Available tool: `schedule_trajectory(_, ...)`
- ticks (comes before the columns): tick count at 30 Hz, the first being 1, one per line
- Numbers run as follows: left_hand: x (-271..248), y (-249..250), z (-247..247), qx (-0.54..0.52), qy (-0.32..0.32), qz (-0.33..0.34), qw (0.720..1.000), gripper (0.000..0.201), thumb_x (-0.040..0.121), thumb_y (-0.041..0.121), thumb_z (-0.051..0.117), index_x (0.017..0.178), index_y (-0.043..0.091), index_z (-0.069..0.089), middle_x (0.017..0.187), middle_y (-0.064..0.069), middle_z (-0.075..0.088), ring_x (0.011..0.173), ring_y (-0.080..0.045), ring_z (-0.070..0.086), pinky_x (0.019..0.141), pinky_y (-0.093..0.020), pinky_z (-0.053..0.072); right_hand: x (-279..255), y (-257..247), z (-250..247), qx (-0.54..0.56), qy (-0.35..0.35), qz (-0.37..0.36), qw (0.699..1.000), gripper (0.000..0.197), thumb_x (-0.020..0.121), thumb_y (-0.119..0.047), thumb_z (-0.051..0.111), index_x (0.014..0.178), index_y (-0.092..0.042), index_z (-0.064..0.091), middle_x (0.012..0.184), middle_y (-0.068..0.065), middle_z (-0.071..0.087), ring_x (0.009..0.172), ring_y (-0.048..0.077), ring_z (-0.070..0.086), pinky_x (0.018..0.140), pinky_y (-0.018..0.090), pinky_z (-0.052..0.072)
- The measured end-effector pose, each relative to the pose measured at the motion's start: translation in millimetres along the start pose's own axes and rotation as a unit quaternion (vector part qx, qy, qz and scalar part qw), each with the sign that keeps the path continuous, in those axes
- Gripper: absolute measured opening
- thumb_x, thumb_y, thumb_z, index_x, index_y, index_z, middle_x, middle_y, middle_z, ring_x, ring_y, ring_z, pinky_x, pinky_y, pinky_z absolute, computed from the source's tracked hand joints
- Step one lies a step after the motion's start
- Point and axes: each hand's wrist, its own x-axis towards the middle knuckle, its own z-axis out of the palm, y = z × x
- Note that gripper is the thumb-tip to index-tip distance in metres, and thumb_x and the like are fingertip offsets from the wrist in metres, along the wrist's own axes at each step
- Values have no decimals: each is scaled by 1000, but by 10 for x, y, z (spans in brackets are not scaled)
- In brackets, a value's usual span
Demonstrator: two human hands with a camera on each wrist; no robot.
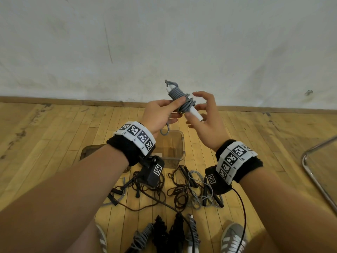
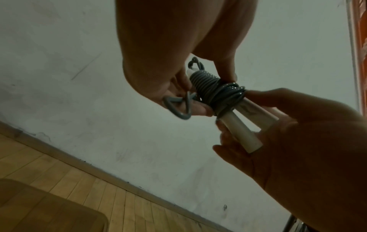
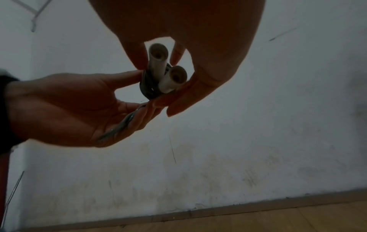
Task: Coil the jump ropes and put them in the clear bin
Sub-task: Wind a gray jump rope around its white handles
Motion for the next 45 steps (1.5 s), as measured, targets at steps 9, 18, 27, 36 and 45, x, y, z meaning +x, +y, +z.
schedule_trajectory(9, -1, -1, -11, 24, -20, 5, 1000, 44, 89, 43, 76, 118, 10, 72, 103, -2, 79, 87, -18, 78, 82, -33, 61, 26, 31, -20, 77, -28, 58, 995, 37, 108, -31, 47, 142, -18, 45, 105, 7, 73, 82, 23, 75, 77, 36, 62)
schedule_trajectory(18, 28, -10, -55, 44, -7, -32, 998, 35, 85, 41, 81, 105, 13, 77, 87, 2, 78, 69, -5, 70, 64, -20, 55, 34, 88, -82, 22, -45, 18, 999, 61, 104, -30, 57, 159, -29, 29, 123, 4, 68, 91, 18, 73, 82, 35, 62)
schedule_trajectory(27, -12, -11, -36, 17, 4, -30, 999, 29, 87, 28, 81, 108, 9, 74, 90, -3, 80, 74, -11, 75, 64, -21, 55, 25, 163, -75, -79, -38, -19, 996, 62, 98, -48, 58, 154, -41, 33, 127, -3, 66, 100, 13, 68, 89, 49, 59)
schedule_trajectory(36, -45, 38, -5, 58, 15, -10, 998, 24, 101, 27, 63, 97, 6, 71, 79, -8, 78, 61, -14, 71, 56, -22, 55, 27, 113, -98, -73, -13, -27, 997, 57, 99, -29, 65, 148, -34, 38, 114, -22, 58, 104, 16, 65, 91, 50, 58)
schedule_trajectory(45, -83, 37, 42, 12, -15, 34, 999, 22, 102, 26, 62, 97, 7, 72, 90, -8, 79, 77, -20, 77, 64, -23, 59, 41, 69, -144, 14, -15, 25, 999, 57, 96, -15, 68, 141, -27, 35, 119, -2, 60, 101, 16, 65, 63, 29, 61)
